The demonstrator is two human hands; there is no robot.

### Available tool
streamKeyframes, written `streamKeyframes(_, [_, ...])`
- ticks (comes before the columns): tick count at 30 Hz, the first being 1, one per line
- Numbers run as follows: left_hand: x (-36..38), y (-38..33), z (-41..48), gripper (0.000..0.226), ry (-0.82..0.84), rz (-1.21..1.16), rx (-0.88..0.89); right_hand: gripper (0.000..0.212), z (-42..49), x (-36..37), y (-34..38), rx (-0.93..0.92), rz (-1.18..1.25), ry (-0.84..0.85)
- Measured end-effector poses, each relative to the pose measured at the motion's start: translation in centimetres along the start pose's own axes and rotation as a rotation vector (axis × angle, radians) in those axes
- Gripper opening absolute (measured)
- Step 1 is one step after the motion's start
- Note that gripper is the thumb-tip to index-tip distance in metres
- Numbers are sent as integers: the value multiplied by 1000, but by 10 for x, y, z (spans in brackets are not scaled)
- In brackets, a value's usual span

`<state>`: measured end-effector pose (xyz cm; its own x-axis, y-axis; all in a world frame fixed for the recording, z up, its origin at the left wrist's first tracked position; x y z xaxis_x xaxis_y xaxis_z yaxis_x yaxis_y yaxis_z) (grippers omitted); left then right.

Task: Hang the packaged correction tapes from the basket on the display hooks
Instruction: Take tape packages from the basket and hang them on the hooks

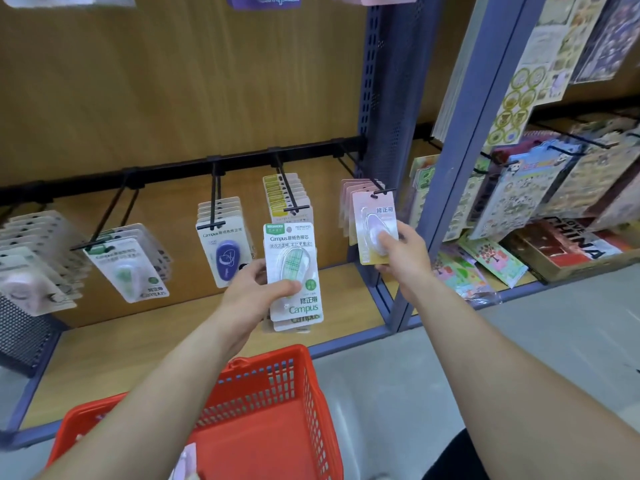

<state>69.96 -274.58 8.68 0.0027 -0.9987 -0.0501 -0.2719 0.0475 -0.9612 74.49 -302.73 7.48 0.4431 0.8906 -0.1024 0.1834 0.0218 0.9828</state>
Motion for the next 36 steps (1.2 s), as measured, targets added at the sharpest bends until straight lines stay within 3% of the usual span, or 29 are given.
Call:
streamKeyframes(5, [-3,1,-2,44,2,-20,-3,62,6,-13,1,-21,-532,-117])
streamKeyframes(7, [-7,1,-3,43,-3,-40,-5,50,-6,-9,17,-83,-542,-121])
streamKeyframes(10, [-13,-3,-6,40,3,-97,4,22,-47,34,34,-143,-349,204])
streamKeyframes(12, [-15,-4,-10,40,12,-128,13,21,-91,71,30,-74,-292,503])
streamKeyframes(14, [-15,-5,-14,44,37,-142,26,26,-121,93,23,-31,-257,652])
streamKeyframes(19, [-24,-16,-32,55,53,-114,97,36,-140,107,33,-78,-194,602])
streamKeyframes(24, [-52,-33,-51,37,53,-45,177,33,-168,127,51,-129,-129,614])
streamKeyframes(31, [-133,-44,-83,49,7,80,194,26,-217,177,55,-12,11,634])
streamKeyframes(36, [-211,-28,-99,42,-161,119,151,27,-234,222,42,38,35,630])
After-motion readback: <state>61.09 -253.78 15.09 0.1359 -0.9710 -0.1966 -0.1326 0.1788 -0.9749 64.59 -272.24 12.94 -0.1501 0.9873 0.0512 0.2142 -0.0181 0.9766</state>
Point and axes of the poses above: each hand's wrist, its own z-axis towards the middle knuckle, its own x-axis out of the palm, y = z × x, the point moved 10 cm from there along z, towards the middle knuckle, and after that the axes turned 5 degrees about -y, right-handed, at the moved point
